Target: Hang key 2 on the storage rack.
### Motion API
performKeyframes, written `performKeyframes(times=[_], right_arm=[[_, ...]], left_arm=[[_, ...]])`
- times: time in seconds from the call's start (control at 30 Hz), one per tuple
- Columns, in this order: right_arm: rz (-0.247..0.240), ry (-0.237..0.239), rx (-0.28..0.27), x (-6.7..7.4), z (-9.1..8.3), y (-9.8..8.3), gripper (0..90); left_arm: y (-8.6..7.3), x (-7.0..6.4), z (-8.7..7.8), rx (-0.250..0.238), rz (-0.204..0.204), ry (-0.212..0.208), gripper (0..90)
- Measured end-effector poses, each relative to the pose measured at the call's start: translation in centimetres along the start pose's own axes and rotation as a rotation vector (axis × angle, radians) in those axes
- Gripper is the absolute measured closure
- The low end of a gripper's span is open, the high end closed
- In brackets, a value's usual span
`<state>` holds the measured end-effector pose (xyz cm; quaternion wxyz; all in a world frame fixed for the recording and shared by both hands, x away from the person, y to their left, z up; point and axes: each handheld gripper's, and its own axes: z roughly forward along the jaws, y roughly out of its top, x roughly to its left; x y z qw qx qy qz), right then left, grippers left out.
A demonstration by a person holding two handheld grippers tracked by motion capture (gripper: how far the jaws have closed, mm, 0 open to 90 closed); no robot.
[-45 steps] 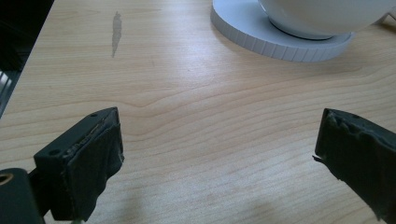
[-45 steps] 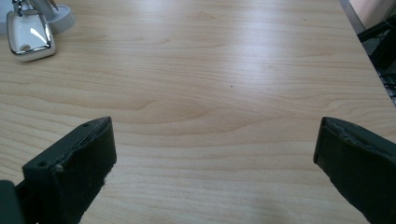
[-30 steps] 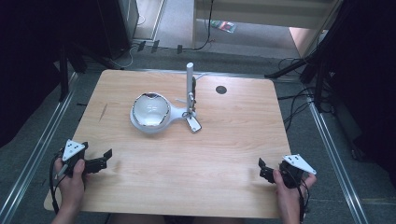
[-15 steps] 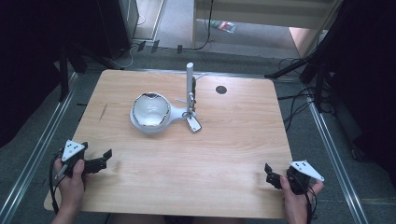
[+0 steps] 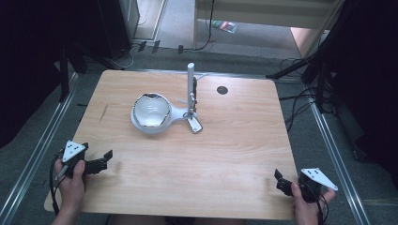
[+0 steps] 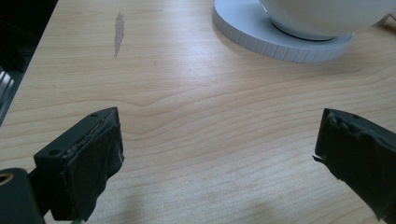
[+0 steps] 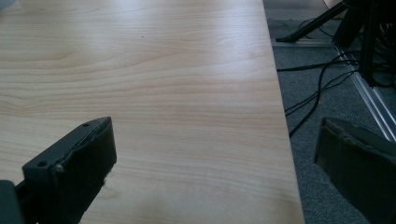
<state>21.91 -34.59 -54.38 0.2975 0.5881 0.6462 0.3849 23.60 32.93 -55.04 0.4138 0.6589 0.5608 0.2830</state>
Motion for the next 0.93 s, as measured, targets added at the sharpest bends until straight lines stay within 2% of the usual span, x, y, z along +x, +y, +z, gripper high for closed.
performKeyframes(times=[0.23, 0.37, 0.43, 0.93], right_arm=[[0.017, 0.012, -0.014, -0.48, -0.5, -0.33, 0.0], [-0.006, 0.017, -0.034, -0.37, -0.58, -0.6, 0.0], [-0.001, 0.02, -0.044, -0.37, -0.69, -0.67, 0.0], [0.011, 0.017, -0.03, -0.45, -0.58, -0.62, 0.0]], left_arm=[[0.0, -0.02, 0.01, 0.0, 0.003, 0.001, 1.4], [0.0, -0.03, 0.01, 0.0, 0.004, 0.001, 1.4], [0.0, -0.05, 0.02, 0.001, 0.005, 0.002, 1.4], [0.04, -0.06, 0.13, 0.009, 0.008, 0.001, 1.4]])
